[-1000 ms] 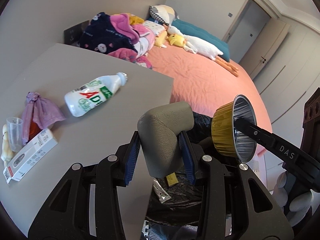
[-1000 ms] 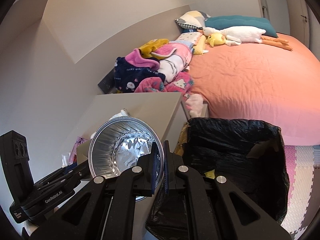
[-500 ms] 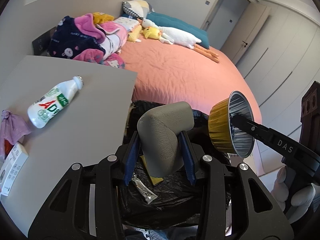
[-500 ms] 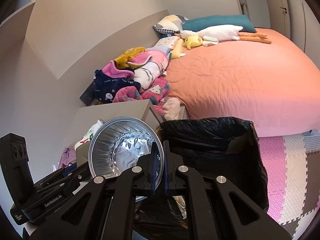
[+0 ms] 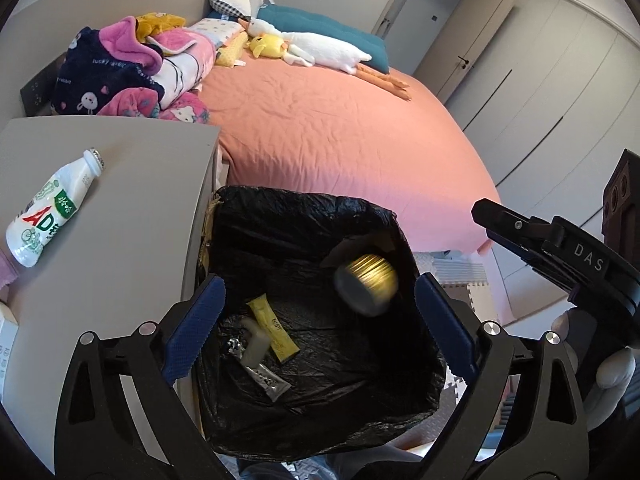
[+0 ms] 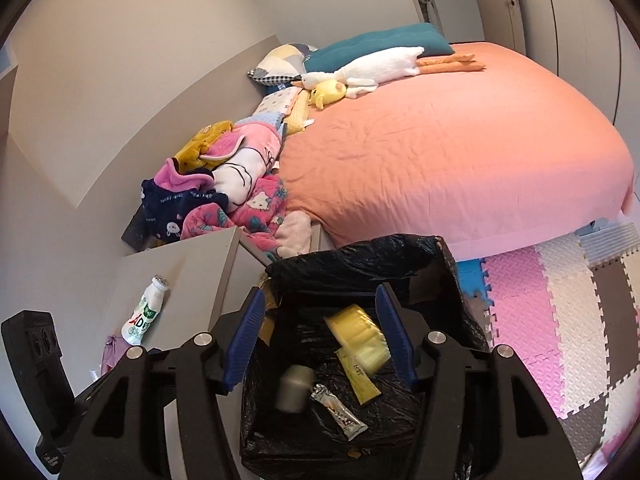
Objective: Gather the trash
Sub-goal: 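Carry the foam piece and foil cup over the trash bag and release both, then move both tools back to the table toward the thermometer box and bottle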
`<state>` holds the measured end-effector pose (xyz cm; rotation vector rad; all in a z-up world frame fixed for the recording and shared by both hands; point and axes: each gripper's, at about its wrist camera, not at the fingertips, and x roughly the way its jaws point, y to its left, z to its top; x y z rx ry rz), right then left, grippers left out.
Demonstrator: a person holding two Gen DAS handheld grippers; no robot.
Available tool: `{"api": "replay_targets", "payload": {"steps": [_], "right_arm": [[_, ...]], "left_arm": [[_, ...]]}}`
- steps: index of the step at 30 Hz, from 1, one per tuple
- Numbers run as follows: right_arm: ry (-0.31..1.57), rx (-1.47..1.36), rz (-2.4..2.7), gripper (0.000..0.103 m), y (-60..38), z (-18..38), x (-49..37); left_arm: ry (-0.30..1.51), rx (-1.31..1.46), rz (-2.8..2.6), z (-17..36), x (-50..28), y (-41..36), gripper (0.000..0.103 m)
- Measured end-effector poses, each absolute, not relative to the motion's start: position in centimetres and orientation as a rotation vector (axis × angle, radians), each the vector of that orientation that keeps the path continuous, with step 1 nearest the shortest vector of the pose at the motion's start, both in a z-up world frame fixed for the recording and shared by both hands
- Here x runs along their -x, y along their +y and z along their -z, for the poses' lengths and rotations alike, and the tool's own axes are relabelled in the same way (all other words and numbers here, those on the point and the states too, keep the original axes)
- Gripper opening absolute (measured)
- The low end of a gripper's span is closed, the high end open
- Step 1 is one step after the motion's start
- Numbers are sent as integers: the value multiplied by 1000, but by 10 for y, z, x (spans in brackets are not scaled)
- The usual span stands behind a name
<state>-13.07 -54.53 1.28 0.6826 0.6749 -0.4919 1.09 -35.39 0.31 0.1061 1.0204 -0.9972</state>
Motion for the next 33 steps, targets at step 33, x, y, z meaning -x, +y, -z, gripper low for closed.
{"api": "replay_targets", "payload": {"steps": [33], "right_arm": [[735,-572,284,62,-477,-16,61]], "left_arm": [[989,-67,813,-2,-37,-278,93]]}}
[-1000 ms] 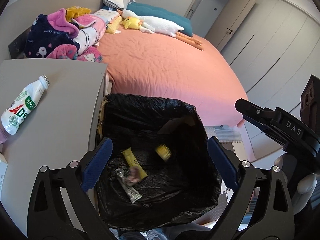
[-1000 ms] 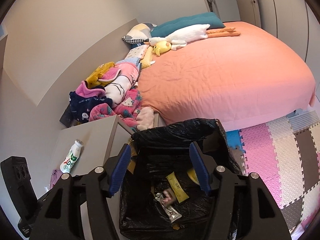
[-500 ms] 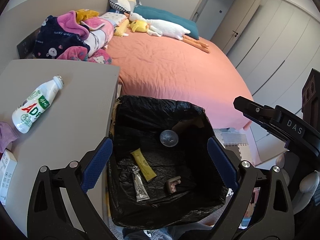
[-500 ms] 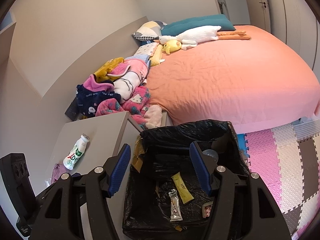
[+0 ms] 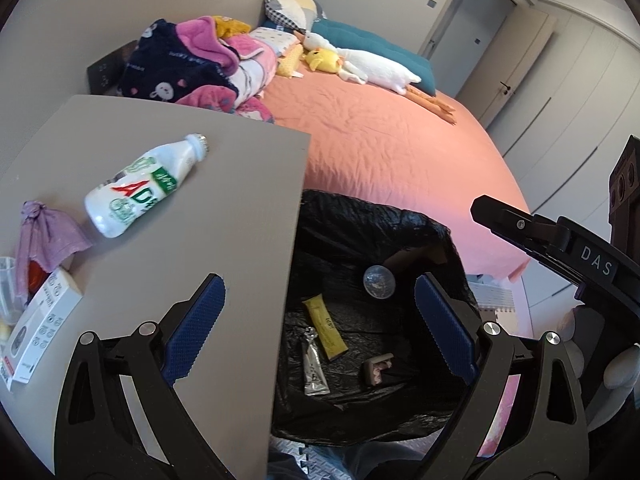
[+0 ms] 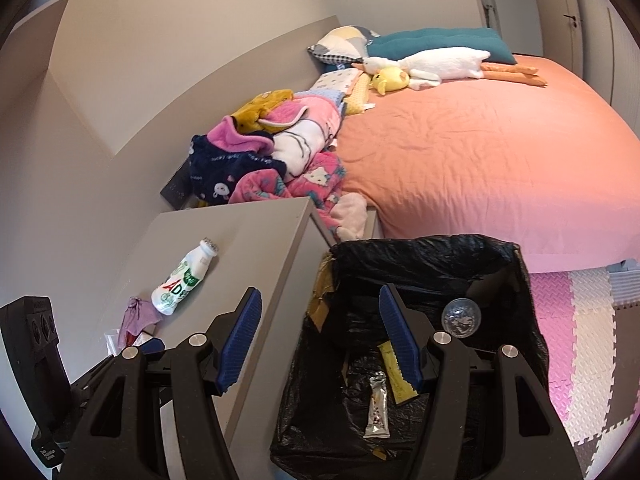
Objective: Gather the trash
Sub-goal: 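Move both tools back to the table toward the thermometer box and bottle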
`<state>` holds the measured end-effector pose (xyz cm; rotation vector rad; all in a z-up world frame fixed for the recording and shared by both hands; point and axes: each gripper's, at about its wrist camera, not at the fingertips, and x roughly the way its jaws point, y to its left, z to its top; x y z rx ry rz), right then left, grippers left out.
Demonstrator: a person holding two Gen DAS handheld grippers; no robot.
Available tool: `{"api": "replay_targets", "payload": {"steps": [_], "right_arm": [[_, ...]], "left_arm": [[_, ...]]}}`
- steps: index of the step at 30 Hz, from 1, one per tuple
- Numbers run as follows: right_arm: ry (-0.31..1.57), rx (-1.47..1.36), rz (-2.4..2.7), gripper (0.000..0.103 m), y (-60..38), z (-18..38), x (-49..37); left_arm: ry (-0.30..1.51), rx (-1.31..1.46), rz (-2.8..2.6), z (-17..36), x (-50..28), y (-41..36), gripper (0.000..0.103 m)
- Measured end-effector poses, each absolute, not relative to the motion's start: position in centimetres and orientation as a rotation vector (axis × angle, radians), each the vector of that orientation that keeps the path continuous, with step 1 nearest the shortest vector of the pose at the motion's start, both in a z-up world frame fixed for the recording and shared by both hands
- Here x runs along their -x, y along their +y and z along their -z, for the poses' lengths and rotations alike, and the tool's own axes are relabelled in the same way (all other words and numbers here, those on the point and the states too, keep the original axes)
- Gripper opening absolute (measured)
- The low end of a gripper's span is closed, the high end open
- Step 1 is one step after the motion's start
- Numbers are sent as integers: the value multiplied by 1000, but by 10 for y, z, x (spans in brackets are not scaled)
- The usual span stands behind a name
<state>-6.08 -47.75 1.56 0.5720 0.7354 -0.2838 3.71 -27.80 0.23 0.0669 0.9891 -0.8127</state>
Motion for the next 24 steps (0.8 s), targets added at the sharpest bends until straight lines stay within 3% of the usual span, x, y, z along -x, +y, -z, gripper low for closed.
{"api": "replay_targets", "payload": {"steps": [5,16,24], "right_arm": [[754,-560,242,63,-462,-13,46],[802,-515,206,79,-424,-8,13],[843,-491,182,80,-398,2,-14]], "left_arm": [[987,-50,764,-2,-41,-257,93],[994,-11,652,9,-52,-206,93],[1005,-4,590,18,-62,-169,93]]}}
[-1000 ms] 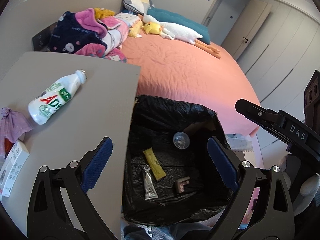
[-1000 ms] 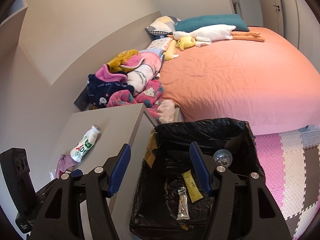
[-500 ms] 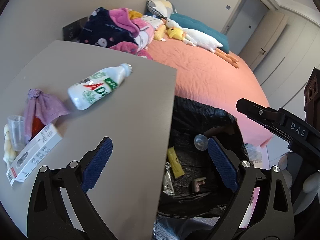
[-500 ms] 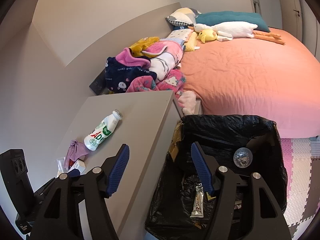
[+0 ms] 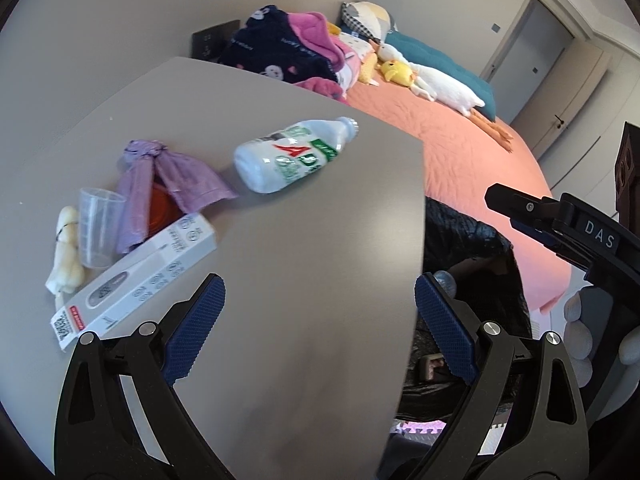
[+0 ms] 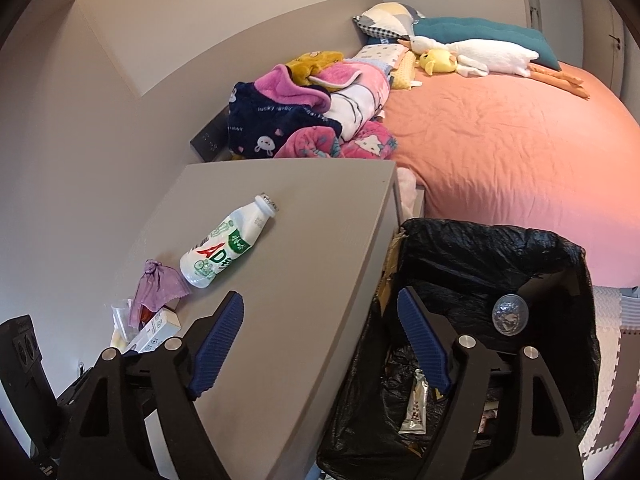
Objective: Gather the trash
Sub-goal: 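Move both tools back to the table toward the thermometer box and bottle, then grasp the white thermometer box with the left tool while the right tool grasps the AD bottle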
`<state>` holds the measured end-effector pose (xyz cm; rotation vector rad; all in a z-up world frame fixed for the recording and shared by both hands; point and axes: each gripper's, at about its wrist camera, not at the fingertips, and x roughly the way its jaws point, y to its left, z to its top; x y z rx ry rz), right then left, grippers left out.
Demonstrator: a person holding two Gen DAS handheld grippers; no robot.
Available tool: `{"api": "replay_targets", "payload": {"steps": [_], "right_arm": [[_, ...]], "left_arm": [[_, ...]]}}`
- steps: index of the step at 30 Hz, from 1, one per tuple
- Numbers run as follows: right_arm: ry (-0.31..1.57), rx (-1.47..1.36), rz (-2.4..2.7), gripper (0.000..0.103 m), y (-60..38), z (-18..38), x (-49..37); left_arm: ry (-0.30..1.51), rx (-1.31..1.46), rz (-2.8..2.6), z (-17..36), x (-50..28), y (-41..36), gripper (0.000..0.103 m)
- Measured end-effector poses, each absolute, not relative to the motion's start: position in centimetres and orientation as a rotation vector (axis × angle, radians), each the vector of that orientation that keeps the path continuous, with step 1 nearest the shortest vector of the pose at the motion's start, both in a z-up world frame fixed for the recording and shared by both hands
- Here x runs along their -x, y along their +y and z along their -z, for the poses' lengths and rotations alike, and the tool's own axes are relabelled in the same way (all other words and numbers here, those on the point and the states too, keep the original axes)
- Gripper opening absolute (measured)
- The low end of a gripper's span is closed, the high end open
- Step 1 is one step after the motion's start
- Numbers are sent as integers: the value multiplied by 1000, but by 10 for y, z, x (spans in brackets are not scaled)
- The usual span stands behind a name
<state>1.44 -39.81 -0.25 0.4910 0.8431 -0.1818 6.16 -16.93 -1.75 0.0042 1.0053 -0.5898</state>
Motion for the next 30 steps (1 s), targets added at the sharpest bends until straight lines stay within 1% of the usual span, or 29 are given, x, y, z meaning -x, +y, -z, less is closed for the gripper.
{"api": "replay_targets", "payload": {"steps": [11,27,30], "right_arm": [[889,-459,142,80,-361,15,-55],[962,-537,137,82,-338,36,-131],[988,-566,146,82,-336,45,-145]], "left_arm": [[1008,-25,532,28,-82,-129,93],[1073,-123,478,56,-113,-103,92],[1093,-125,491,62,-119,-100,86]]}}
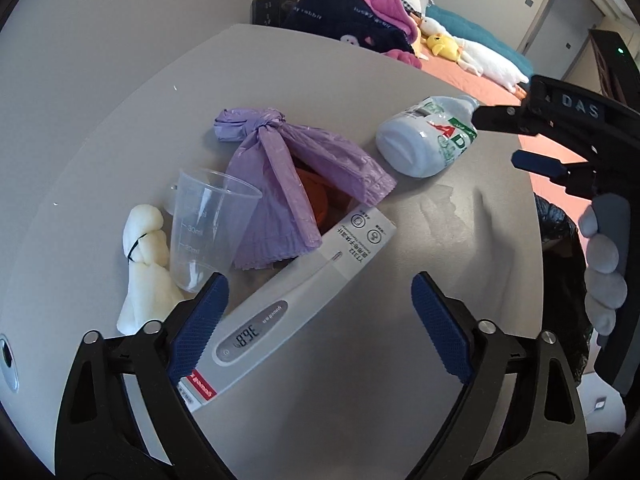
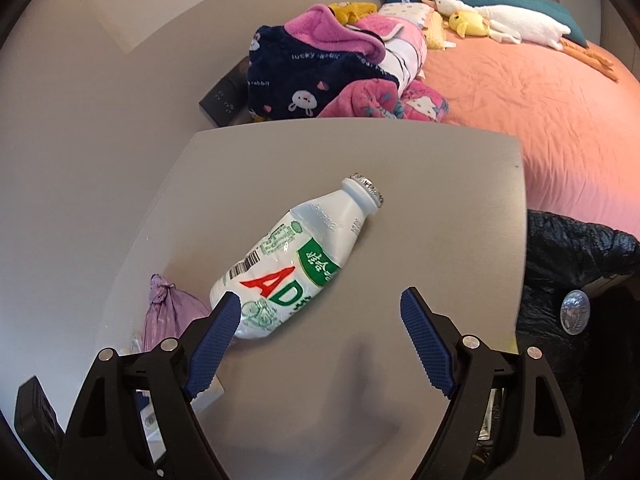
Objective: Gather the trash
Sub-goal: 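Grasp the white thermometer box with the left tool while the right tool grasps the AD bottle, then carry the thermometer box and AD bottle toward the black trash bag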
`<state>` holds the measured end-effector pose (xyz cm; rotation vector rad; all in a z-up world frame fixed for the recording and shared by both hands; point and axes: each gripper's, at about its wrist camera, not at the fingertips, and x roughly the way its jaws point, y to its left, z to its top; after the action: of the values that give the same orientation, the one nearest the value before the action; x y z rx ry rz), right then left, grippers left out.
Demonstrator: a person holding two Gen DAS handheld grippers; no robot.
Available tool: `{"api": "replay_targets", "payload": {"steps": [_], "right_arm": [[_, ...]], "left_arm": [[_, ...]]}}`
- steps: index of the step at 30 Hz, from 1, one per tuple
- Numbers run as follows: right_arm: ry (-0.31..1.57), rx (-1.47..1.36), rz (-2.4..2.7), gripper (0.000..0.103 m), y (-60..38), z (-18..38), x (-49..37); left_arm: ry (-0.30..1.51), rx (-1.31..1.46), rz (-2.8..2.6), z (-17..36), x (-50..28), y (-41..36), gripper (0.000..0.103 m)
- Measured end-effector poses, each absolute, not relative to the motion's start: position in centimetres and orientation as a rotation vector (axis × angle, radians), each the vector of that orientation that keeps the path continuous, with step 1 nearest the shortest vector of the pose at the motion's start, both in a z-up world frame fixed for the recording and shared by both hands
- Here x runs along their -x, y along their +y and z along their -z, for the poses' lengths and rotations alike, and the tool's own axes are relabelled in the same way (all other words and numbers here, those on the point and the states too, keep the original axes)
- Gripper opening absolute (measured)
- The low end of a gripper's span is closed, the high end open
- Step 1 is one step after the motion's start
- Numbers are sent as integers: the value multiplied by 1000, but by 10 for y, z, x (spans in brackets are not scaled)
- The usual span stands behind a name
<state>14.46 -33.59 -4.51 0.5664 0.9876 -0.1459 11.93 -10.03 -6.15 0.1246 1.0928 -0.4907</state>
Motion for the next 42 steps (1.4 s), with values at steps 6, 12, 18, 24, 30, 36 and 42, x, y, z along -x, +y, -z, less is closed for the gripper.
{"api": "replay_targets", "payload": {"steps": [6,12,18,24,30,36,42], "right_arm": [[1025,-640,173,82,-335,61,-166],[1036,-682,200,82,-332,68,-187],[1049,-651,210,82,-322,70,-204],[1048,-569,183,66,-316,68,-209],[1022,-529,109,29,-316,57,-209],[1007,-516,93,29,-317,56,-199],[989,-502,73,29,-319,46,-186]], "left_arm": [[1133,-136,503,73,-126,-98,71],[1121,-165,511,75,-125,-99,68],[1105,-186,513,74,-123,-103,56],[1100,-142,536,72,-124,-102,33],[1088,-107,518,73,-122,-102,29],[1096,-69,508,70,-121,-94,29],[1088,-50,504,62,-114,-93,29]]}}
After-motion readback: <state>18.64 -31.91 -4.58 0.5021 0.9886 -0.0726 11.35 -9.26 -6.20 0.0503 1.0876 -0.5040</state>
